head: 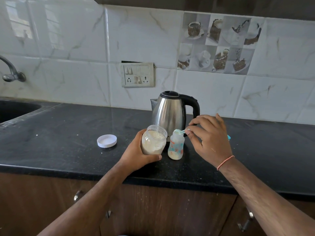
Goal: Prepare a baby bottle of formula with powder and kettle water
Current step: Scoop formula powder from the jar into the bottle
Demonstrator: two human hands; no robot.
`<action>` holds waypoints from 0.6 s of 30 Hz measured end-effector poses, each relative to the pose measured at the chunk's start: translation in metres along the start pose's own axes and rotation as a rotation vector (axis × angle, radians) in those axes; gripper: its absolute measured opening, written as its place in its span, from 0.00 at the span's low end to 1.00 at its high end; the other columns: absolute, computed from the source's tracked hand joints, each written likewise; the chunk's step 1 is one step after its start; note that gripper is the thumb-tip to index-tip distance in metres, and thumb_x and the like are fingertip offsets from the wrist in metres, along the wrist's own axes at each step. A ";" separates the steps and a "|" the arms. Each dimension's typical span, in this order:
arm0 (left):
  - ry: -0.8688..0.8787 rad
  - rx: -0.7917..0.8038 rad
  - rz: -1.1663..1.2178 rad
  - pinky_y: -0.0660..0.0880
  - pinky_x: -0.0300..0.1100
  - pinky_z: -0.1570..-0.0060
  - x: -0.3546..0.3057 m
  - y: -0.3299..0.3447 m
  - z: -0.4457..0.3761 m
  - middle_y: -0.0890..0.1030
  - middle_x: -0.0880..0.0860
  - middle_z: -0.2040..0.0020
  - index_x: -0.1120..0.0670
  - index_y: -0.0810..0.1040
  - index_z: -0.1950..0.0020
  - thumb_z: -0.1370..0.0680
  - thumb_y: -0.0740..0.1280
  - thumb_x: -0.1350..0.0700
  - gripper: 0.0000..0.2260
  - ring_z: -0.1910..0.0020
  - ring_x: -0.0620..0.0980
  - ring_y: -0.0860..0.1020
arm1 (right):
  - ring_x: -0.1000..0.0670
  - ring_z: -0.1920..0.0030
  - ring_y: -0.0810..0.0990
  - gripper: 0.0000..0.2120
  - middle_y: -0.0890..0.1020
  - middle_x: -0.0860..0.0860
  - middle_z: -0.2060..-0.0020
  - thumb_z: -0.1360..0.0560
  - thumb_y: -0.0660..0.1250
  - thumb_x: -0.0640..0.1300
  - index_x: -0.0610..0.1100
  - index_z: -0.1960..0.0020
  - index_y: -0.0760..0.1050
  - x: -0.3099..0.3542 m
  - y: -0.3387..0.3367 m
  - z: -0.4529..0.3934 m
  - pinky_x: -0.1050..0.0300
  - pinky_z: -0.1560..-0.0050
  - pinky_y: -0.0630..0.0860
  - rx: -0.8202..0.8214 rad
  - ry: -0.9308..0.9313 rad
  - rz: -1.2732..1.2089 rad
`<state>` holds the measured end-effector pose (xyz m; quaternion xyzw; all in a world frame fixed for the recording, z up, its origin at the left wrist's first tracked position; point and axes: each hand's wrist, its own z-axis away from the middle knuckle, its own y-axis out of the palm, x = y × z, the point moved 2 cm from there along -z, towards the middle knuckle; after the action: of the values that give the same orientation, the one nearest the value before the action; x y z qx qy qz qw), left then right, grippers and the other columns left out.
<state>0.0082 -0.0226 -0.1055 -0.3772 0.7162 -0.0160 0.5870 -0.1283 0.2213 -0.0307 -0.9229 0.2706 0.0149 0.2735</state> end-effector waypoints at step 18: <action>0.000 -0.003 -0.001 0.71 0.30 0.46 -0.002 -0.001 0.002 0.76 0.33 0.35 0.36 0.63 0.23 0.33 0.88 0.49 0.46 0.36 0.34 0.74 | 0.47 0.43 0.81 0.12 0.86 0.54 0.49 0.16 0.67 0.51 0.48 0.47 0.87 0.004 -0.002 -0.002 0.40 0.35 0.73 0.033 -0.005 0.012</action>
<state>0.0104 -0.0214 -0.1046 -0.3785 0.7161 -0.0153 0.5863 -0.1244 0.2199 -0.0283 -0.9166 0.2757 0.0142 0.2891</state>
